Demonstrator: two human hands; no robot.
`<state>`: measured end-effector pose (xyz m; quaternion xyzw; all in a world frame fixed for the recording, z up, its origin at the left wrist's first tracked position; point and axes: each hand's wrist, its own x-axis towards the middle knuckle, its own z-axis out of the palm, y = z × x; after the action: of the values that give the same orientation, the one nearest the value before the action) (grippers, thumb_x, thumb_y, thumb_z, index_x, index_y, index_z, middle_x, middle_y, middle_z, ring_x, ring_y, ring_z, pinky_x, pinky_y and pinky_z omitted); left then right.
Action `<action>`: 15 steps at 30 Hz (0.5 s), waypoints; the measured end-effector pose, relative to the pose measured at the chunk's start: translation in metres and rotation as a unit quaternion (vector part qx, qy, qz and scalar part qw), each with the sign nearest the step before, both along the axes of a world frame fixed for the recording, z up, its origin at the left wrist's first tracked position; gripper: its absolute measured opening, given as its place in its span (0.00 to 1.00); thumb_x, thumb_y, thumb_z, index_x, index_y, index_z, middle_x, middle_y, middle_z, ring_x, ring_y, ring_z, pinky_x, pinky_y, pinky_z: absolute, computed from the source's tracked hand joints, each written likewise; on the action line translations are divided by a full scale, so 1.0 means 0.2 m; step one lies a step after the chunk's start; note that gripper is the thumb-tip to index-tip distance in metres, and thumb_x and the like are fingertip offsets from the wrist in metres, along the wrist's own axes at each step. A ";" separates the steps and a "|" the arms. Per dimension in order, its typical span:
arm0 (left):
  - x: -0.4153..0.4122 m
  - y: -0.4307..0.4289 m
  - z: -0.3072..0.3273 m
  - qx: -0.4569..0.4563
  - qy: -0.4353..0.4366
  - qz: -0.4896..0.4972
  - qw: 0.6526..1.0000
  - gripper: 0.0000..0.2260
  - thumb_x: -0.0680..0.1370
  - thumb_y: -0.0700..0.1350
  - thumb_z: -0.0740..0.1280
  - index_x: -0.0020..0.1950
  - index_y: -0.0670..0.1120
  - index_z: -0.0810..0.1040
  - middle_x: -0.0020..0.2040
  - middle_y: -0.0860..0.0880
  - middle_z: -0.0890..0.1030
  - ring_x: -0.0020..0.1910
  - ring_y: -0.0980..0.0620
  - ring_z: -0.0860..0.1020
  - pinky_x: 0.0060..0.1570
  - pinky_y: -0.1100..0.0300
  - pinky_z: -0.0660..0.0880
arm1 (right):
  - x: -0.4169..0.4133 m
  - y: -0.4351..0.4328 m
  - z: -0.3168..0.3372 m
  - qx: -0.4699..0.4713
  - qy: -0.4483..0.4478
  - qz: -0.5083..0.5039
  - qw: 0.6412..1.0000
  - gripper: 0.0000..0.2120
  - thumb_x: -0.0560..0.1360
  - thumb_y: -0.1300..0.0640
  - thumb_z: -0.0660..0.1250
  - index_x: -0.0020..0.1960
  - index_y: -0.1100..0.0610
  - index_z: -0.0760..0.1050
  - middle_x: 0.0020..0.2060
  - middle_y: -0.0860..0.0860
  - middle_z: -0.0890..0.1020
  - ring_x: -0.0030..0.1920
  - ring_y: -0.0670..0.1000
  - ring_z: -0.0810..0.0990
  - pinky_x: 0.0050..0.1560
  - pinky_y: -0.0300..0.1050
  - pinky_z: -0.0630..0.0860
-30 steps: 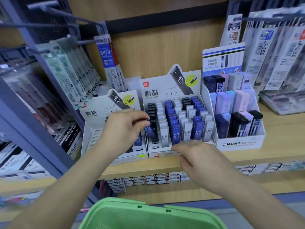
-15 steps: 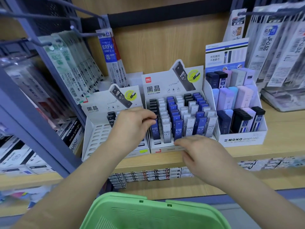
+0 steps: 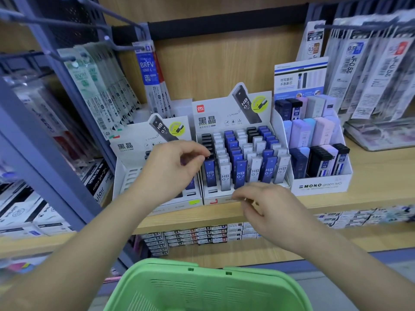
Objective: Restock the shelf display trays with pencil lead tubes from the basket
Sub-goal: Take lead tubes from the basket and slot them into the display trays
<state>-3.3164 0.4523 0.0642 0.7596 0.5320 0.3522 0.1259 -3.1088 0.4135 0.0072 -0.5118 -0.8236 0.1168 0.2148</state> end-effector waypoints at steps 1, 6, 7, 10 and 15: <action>-0.01 -0.04 0.04 -0.032 -0.001 -0.020 0.999 0.07 0.76 0.41 0.69 0.46 0.54 0.83 0.38 0.57 0.82 0.37 0.60 0.77 0.38 0.74 0.71 | -0.01 -0.01 0.01 -0.020 0.017 0.007 1.000 0.11 0.79 0.57 0.62 0.56 0.48 0.80 0.44 0.40 0.81 0.44 0.40 0.77 0.47 0.37 0.72; -0.14 -0.27 -0.08 -0.199 0.162 -0.123 0.959 0.06 0.76 0.44 0.69 0.47 0.55 0.84 0.37 0.62 0.82 0.36 0.64 0.78 0.38 0.72 0.73 | -0.09 -0.07 -0.06 -0.172 -0.053 0.085 0.980 0.10 0.78 0.55 0.64 0.56 0.49 0.81 0.45 0.44 0.83 0.43 0.44 0.78 0.48 0.39 0.74; -0.17 -0.33 -0.17 -0.220 0.210 -0.132 0.943 0.07 0.76 0.46 0.68 0.49 0.56 0.84 0.38 0.65 0.81 0.37 0.66 0.77 0.40 0.73 0.72 | -0.12 -0.10 -0.10 -0.205 -0.085 0.100 0.970 0.11 0.79 0.54 0.63 0.58 0.50 0.81 0.50 0.46 0.84 0.45 0.44 0.78 0.48 0.37 0.73; -0.24 -0.46 -0.51 -0.265 0.314 -0.137 0.901 0.10 0.78 0.46 0.63 0.55 0.54 0.82 0.49 0.61 0.82 0.45 0.65 0.77 0.49 0.71 0.71 | -0.18 -0.20 -0.28 -0.304 -0.175 0.119 0.929 0.15 0.80 0.54 0.62 0.65 0.52 0.76 0.59 0.49 0.81 0.56 0.48 0.78 0.51 0.37 0.70; -0.32 -0.63 -1.11 -0.369 0.451 -0.155 0.798 0.08 0.78 0.43 0.63 0.55 0.45 0.79 0.50 0.46 0.80 0.51 0.44 0.78 0.53 0.50 0.76 | -0.27 -0.39 -0.78 -0.428 -0.298 0.119 0.845 0.20 0.79 0.56 0.62 0.69 0.62 0.71 0.60 0.58 0.79 0.61 0.57 0.77 0.56 0.47 0.74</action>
<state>-3.3809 0.3263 -0.1570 0.8011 0.4933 -0.2770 0.1954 -3.1627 0.3363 -0.1479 -0.4615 -0.7708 0.3237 -0.2969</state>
